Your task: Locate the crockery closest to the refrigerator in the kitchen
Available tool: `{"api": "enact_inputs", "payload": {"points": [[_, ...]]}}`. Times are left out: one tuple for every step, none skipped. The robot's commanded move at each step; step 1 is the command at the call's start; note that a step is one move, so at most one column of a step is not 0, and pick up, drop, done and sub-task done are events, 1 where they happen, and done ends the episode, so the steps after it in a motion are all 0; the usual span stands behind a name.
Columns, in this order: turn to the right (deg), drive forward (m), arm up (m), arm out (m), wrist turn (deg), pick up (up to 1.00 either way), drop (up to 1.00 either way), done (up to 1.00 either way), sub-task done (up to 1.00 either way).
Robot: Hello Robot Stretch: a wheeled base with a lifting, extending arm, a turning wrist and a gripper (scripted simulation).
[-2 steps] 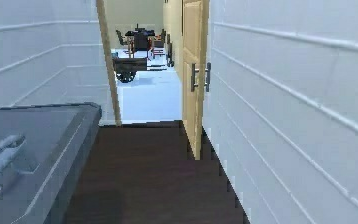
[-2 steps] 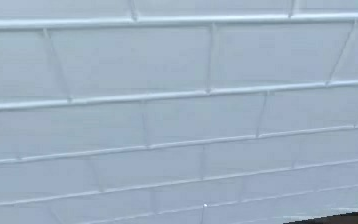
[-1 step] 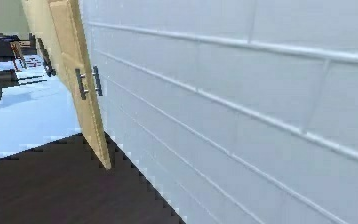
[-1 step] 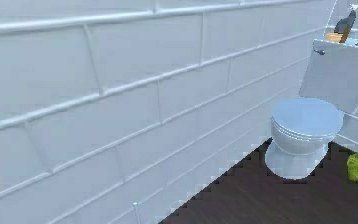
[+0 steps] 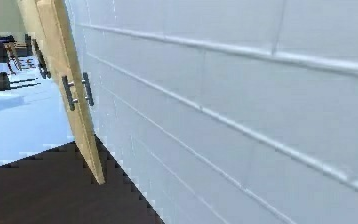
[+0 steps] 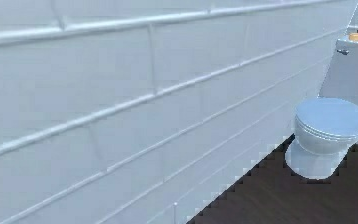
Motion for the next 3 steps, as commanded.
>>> {"api": "enact_inputs", "payload": {"points": [[6.0, 0.0, 0.0, 0.0, 0.0, 0.0, 0.0, 0.0, 0.0], [0.0, 0.2, 0.0, 0.0, 0.0, 0.0, 0.0, 0.0, 0.0], [-42.0, 0.0, 0.0, 0.0, 0.0, 0.0, 0.0, 0.0, 0.0]]}}
